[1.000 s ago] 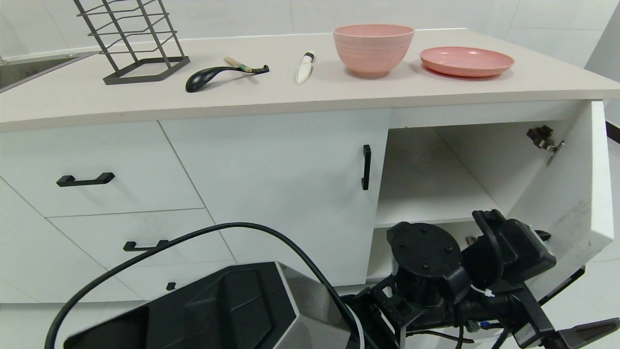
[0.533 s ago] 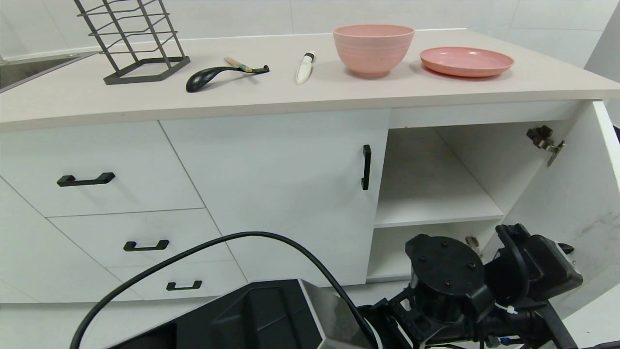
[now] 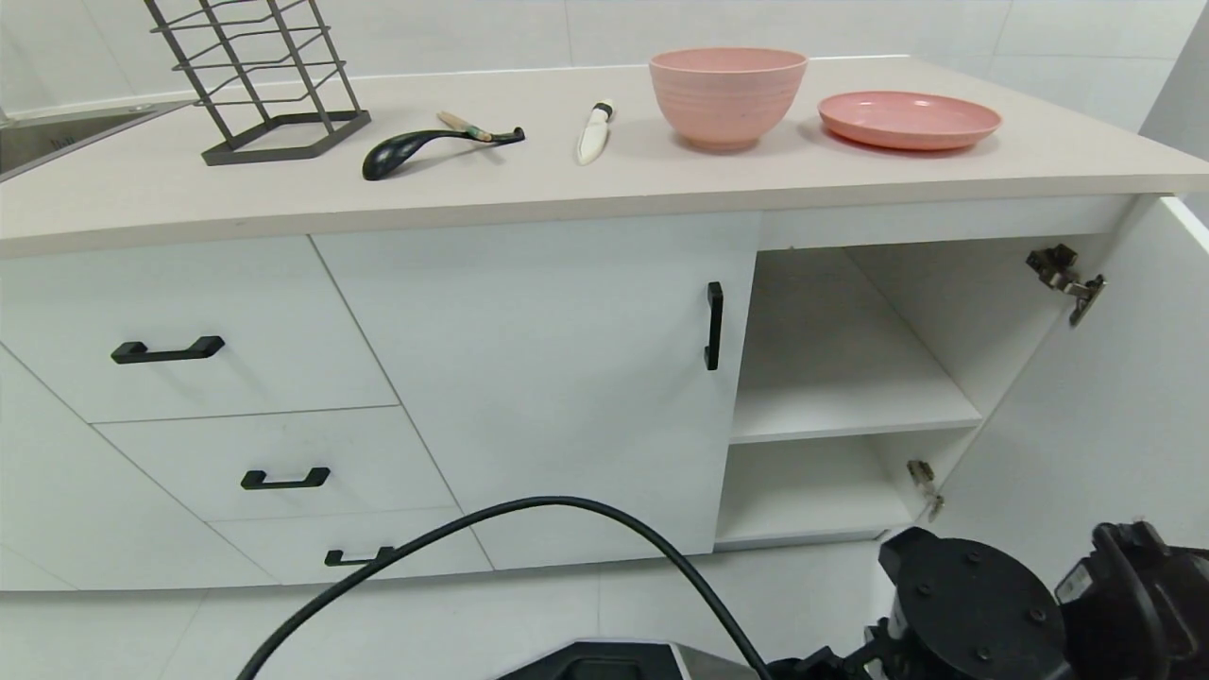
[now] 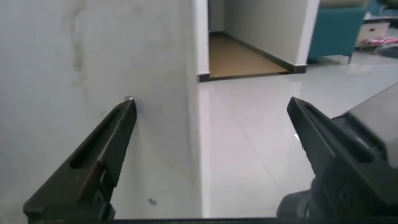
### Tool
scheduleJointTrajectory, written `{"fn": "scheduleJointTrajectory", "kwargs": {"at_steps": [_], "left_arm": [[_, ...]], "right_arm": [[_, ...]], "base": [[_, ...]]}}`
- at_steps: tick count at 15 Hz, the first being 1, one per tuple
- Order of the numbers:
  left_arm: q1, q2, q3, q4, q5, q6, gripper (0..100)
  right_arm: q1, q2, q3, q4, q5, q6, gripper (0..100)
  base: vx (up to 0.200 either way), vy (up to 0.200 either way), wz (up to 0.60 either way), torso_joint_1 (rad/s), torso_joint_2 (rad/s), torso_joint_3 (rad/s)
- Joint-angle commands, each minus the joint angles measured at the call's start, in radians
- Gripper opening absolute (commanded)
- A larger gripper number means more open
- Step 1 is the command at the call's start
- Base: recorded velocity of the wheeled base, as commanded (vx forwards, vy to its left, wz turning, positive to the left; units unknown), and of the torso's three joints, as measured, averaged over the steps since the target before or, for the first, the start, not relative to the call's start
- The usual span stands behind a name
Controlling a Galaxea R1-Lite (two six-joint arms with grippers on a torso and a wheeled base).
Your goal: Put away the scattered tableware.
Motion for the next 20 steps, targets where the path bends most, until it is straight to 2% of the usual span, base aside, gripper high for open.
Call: {"fn": "scheduleJointTrajectory", "kwargs": {"at_steps": [1,2,3,4,6,7,8,10,12,13,14,15,19,20], "left_arm": [[-0.046,0.070,-0.088,-0.003,-0.011,-0.002,100],[-0.054,0.080,-0.101,-0.005,-0.023,-0.002,100],[-0.069,0.121,-0.128,-0.019,-0.083,-0.002,100],[-0.071,0.144,-0.139,-0.023,-0.094,-0.010,100],[-0.063,0.159,-0.147,-0.053,-0.089,-0.059,100],[-0.033,0.146,-0.139,-0.071,-0.078,-0.086,100],[0.007,0.112,-0.113,-0.079,-0.058,-0.096,100],[0.115,-0.008,0.076,-0.126,-0.037,-0.096,100],[0.196,-0.160,0.353,-0.204,-0.035,-0.094,100],[0.225,-0.224,0.458,-0.227,-0.035,-0.092,100],[0.257,-0.301,0.556,-0.243,-0.035,-0.091,100],[0.316,-0.440,0.674,-0.246,-0.034,-0.091,100],[0.444,-0.698,0.890,-0.247,-0.032,-0.079,100],[0.484,-0.782,0.982,-0.247,-0.028,-0.074,100]], "right_arm": [[-0.031,-0.015,-0.004,0.000,0.002,0.000,100],[-0.035,-0.018,-0.008,0.000,0.000,0.000,100],[-0.054,-0.041,-0.034,0.000,0.000,0.000,100],[-0.066,-0.053,-0.051,0.000,0.000,0.000,100],[-0.075,-0.068,-0.060,0.002,0.000,0.001,100],[-0.081,-0.073,-0.057,0.003,0.000,0.001,100],[-0.081,-0.073,-0.057,0.003,0.000,0.001,100],[-0.080,-0.068,-0.048,0.005,0.002,0.001,100],[-0.077,-0.062,-0.024,0.006,0.002,0.001,100],[-0.072,-0.059,-0.007,0.008,0.002,0.001,100],[-0.058,-0.051,0.013,0.006,0.003,0.000,100],[-0.012,-0.036,0.032,0.003,0.005,-0.006,100],[0.120,0.013,0.092,0.003,0.005,-0.011,100],[0.138,0.013,0.113,0.009,0.003,-0.019,100]], "base": [[0.000,0.000,0.00,0.000,0.00,0.000],[0.000,0.000,0.00,0.000,0.00,0.000],[0.000,0.000,0.00,0.000,0.00,0.000],[0.000,0.000,0.00,0.000,0.00,0.000],[0.000,0.000,0.00,0.000,0.00,0.000],[0.000,0.000,0.00,0.000,0.00,0.000],[0.000,0.000,0.00,0.000,0.00,0.000],[0.000,0.000,0.00,0.000,0.00,0.000],[0.000,0.000,0.00,0.000,0.00,0.000],[0.000,0.000,0.00,0.000,0.00,0.000],[0.000,0.000,0.00,0.000,0.00,0.000],[0.000,0.000,0.00,0.000,0.00,0.000],[0.000,0.000,0.00,0.000,0.00,0.000],[0.000,0.000,0.00,0.000,0.00,0.000]]}}
